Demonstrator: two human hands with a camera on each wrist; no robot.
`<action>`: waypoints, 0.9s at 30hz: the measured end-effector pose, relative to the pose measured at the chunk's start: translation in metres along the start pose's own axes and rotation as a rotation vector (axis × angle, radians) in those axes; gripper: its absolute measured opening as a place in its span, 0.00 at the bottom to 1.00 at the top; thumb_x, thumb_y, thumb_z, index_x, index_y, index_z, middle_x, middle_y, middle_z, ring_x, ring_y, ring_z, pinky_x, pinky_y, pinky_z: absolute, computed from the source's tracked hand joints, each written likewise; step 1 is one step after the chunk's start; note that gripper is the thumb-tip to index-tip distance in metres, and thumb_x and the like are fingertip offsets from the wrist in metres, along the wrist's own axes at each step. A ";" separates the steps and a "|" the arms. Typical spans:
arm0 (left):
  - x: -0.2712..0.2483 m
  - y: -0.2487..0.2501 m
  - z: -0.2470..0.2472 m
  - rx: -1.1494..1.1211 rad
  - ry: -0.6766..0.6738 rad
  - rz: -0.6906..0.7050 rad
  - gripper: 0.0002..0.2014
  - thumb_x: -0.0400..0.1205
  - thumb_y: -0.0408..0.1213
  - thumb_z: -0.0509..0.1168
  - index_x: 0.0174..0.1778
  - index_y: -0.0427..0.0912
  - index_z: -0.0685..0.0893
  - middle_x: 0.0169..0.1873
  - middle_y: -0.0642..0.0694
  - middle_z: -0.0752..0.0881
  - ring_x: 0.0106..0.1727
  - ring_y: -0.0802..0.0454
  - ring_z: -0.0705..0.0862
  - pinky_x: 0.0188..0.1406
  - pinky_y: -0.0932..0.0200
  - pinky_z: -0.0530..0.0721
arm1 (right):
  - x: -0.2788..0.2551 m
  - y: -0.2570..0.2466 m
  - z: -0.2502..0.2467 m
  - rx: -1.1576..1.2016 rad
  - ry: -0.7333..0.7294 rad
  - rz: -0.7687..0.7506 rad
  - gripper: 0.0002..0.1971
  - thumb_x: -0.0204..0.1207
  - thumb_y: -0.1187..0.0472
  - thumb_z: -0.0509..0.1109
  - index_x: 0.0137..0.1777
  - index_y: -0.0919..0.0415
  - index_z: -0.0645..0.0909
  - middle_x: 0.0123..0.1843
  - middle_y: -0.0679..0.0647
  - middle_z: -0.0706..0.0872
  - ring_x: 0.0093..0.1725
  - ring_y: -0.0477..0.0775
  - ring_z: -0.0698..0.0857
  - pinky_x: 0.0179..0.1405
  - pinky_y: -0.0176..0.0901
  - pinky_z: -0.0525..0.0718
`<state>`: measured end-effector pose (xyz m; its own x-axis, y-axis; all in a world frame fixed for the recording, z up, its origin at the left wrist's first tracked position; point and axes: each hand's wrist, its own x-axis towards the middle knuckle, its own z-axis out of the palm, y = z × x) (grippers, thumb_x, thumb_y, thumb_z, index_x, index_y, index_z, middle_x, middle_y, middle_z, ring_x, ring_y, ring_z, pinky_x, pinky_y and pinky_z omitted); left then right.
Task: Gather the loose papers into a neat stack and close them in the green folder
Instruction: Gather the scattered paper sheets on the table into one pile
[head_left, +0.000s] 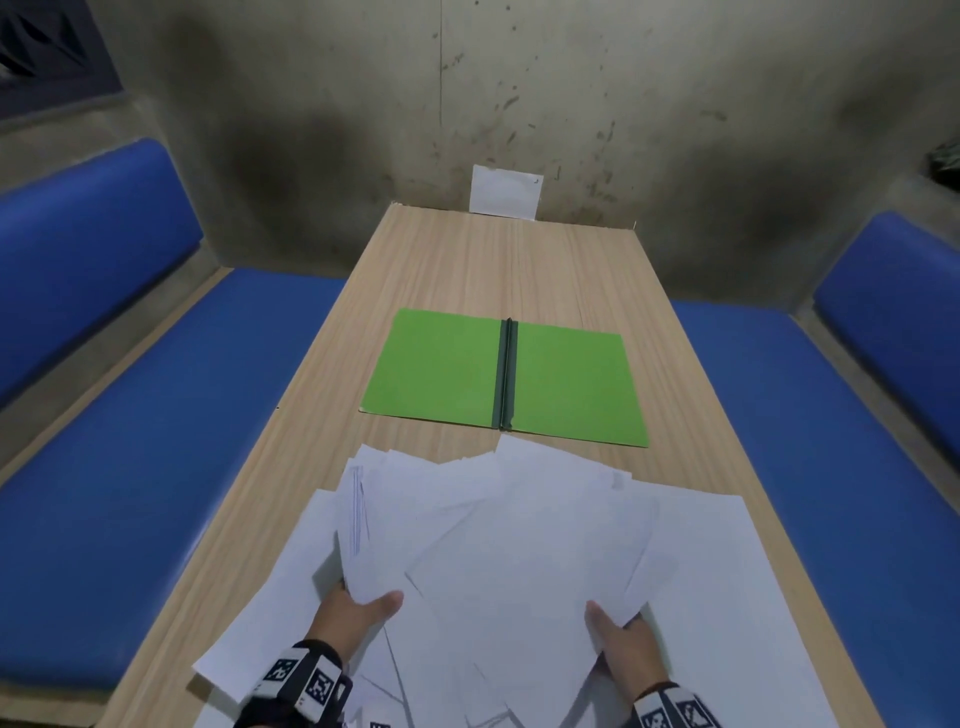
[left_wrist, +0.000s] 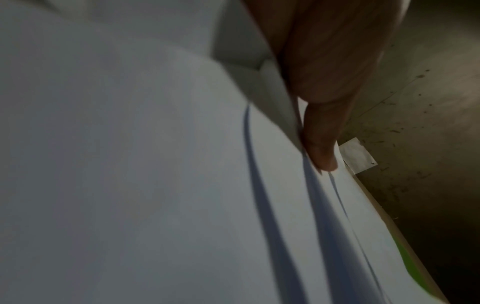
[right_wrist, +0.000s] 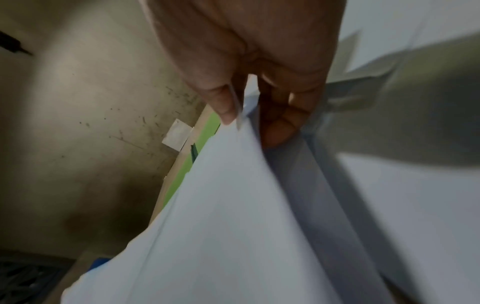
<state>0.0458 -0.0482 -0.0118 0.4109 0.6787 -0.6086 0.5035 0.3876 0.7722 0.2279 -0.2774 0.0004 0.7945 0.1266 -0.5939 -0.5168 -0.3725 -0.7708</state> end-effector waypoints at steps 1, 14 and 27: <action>0.000 0.001 0.000 0.009 0.002 0.008 0.28 0.69 0.33 0.77 0.64 0.36 0.76 0.55 0.37 0.84 0.61 0.38 0.81 0.68 0.44 0.76 | 0.003 -0.006 -0.008 -0.014 0.032 -0.011 0.18 0.74 0.68 0.69 0.63 0.76 0.78 0.63 0.71 0.83 0.57 0.64 0.82 0.60 0.49 0.78; -0.001 0.000 0.000 -0.001 0.029 0.030 0.28 0.69 0.30 0.77 0.64 0.32 0.77 0.58 0.34 0.85 0.59 0.38 0.83 0.68 0.43 0.77 | 0.031 -0.038 -0.053 -0.072 -0.049 0.017 0.12 0.70 0.66 0.68 0.53 0.68 0.81 0.45 0.67 0.88 0.46 0.68 0.87 0.53 0.66 0.85; -0.017 0.010 -0.001 0.058 -0.015 0.094 0.18 0.73 0.27 0.72 0.56 0.38 0.76 0.58 0.35 0.84 0.51 0.45 0.80 0.58 0.53 0.76 | 0.008 -0.045 0.030 -0.476 -0.273 -0.238 0.13 0.69 0.67 0.71 0.50 0.59 0.71 0.42 0.51 0.80 0.46 0.55 0.80 0.29 0.32 0.73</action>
<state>0.0429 -0.0550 0.0059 0.4691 0.7011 -0.5371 0.5050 0.2860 0.8143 0.2481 -0.2318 0.0230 0.7274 0.4654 -0.5043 -0.0853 -0.6678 -0.7394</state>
